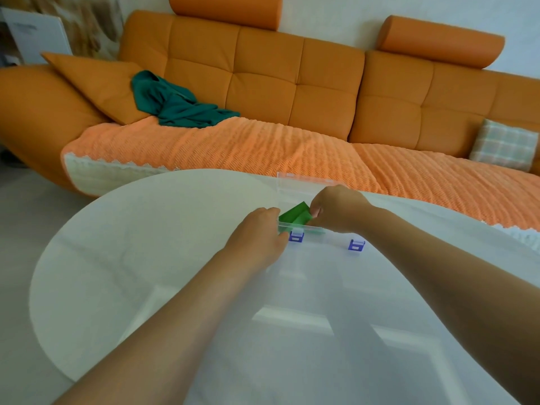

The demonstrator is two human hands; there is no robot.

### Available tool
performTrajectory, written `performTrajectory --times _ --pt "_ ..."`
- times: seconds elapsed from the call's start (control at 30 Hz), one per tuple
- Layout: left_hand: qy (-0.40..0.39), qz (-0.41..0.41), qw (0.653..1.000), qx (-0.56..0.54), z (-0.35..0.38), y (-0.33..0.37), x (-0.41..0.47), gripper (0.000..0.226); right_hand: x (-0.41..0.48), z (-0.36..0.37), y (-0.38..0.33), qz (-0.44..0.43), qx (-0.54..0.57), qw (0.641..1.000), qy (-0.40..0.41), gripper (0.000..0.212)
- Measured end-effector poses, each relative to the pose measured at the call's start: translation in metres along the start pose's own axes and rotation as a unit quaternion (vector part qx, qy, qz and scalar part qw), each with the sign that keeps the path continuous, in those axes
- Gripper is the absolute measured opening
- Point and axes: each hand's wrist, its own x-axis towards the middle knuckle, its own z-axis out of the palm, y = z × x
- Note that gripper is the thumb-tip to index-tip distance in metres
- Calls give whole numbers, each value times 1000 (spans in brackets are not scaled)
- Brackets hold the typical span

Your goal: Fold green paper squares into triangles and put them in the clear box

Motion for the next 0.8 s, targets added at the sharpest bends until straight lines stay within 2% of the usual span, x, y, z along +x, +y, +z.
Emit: performTrajectory --times 0.07,0.2,0.4,0.8 --pt "-1 -1 1000 0 0 0 0 41 -2 -1 2 18 -29 999 4 27" --pt "-2 -2 1000 -3 0 1 -1 40 -2 -4 7 90 -116 989 -21 55" --pt "-1 -4 1000 -7 2 5 -1 39 1 0 1 88 -66 994 -13 48" --pt "4 -11 1000 -4 2 4 -1 40 -3 3 7 114 30 993 -11 51"
